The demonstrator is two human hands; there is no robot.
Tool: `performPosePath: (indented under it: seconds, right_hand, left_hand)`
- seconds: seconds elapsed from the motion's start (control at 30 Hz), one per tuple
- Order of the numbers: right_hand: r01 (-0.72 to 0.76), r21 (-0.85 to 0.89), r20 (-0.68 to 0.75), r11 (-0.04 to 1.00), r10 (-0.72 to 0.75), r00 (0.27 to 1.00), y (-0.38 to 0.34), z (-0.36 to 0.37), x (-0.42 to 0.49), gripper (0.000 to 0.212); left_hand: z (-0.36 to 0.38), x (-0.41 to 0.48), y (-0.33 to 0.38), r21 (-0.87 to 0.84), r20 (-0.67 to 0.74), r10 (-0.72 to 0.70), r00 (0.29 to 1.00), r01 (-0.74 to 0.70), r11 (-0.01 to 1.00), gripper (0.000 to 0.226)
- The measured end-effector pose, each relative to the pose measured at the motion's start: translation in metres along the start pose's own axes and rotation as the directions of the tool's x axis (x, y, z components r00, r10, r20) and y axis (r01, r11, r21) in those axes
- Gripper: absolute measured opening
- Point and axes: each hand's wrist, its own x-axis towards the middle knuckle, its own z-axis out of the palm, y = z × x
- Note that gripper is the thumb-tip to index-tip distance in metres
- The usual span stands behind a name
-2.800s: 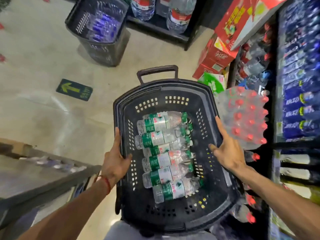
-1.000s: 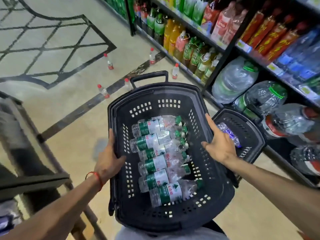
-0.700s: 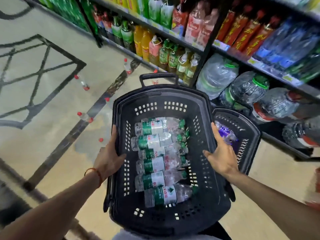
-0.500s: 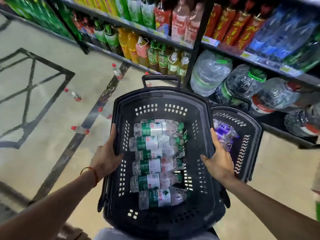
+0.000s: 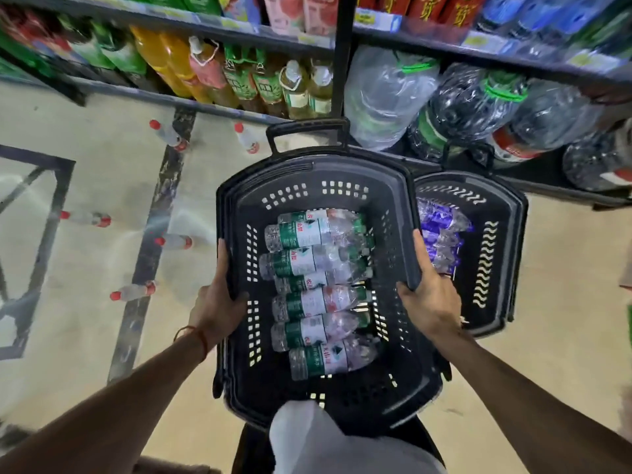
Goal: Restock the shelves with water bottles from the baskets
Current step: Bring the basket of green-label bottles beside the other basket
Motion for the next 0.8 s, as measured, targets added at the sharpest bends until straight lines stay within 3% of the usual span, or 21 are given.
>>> performPosePath:
  seconds: [0.2, 0.37, 0.8]
  right_hand:
    - [-0.156, 0.034, -0.042, 0.987, 0.157, 0.987, -0.002, 0.041, 0.032, 0.116]
    - [-0.194, 0.091, -0.068, 0.977, 0.200, 0.977, -0.005, 0.082, 0.072, 0.117]
    - [-0.195, 0.138, -0.087, 0.971, 0.208, 0.974, -0.025, 0.167, 0.184, 0.112]
  left_hand:
    - [0.007, 0.093, -0.001, 0.053, 0.127, 0.117, 0.985, -0.125, 0.991, 0.119]
    - [0.017, 0.167, -0.003, 0.135, 0.169, 0.181, 0.969, -0.204, 0.970, 0.117]
    - [0.050, 0.298, -0.033, 0.139, 0.083, 0.234, 0.969, -0.244, 0.960, 0.115]
